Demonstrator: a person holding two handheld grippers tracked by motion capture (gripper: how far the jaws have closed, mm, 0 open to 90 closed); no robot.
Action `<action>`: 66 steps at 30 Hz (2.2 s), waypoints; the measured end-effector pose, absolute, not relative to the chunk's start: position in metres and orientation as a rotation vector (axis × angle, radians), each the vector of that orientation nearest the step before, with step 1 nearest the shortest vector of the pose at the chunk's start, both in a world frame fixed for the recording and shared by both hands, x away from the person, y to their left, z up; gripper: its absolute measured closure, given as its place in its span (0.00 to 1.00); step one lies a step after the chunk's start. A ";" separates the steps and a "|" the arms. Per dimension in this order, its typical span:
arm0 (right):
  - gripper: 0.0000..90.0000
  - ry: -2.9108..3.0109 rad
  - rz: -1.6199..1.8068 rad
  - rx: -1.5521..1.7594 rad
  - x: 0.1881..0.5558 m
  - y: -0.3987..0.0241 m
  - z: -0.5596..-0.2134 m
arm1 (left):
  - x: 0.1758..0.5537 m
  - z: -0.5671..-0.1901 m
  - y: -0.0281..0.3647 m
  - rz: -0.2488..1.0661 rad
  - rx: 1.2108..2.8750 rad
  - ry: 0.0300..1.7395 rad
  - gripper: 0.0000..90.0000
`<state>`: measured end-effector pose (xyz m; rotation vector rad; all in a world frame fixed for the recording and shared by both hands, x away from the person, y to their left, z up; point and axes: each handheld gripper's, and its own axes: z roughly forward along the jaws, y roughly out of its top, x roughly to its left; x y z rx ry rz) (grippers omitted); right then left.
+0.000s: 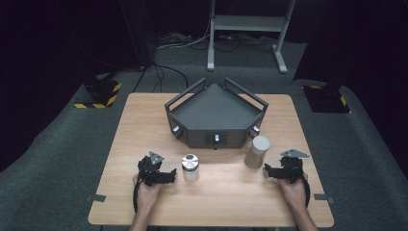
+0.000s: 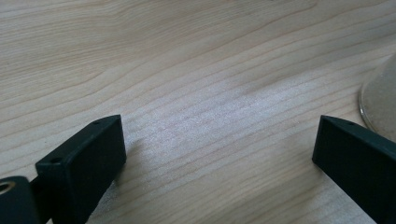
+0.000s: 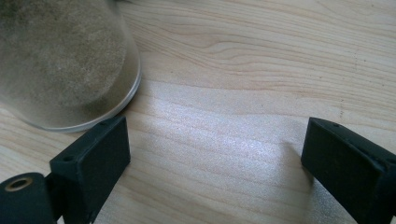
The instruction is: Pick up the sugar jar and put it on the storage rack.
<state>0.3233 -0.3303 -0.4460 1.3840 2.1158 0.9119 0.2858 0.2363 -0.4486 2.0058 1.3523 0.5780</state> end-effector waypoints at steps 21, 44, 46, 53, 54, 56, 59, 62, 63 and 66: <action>0.08 2.116 0.912 1.384 0.323 -0.330 -0.446 | 0.272 -0.442 0.241 0.505 2.041 1.267 0.02; 0.09 2.113 0.913 1.384 0.323 -0.330 -0.446 | 0.272 -0.437 0.222 0.431 2.113 1.103 0.02; 0.09 2.114 0.913 1.383 0.323 -0.331 -0.446 | 0.272 -0.438 0.219 0.425 2.116 1.094 0.02; 0.09 2.114 0.912 1.383 0.323 -0.331 -0.446 | 0.274 -0.440 0.211 0.411 2.115 1.073 0.03; 0.09 2.114 0.912 1.383 0.323 -0.331 -0.446 | 0.274 -0.440 0.211 0.411 2.115 1.073 0.03; 0.09 2.114 0.912 1.384 0.323 -0.330 -0.446 | 0.275 -0.440 0.210 0.404 2.112 1.070 0.03; 0.09 2.114 0.912 1.383 0.323 -0.331 -0.446 | 0.277 -0.440 0.207 0.403 2.108 1.067 0.04; 0.09 2.114 0.912 1.384 0.323 -0.331 -0.446 | 0.278 -0.440 0.205 0.405 2.107 1.059 0.04; 0.09 2.114 0.912 1.384 0.323 -0.330 -0.446 | 0.278 -0.440 0.204 0.406 2.105 1.059 0.05; 0.09 2.114 0.912 1.382 0.323 -0.331 -0.446 | 0.279 -0.440 0.202 0.408 2.095 1.059 0.05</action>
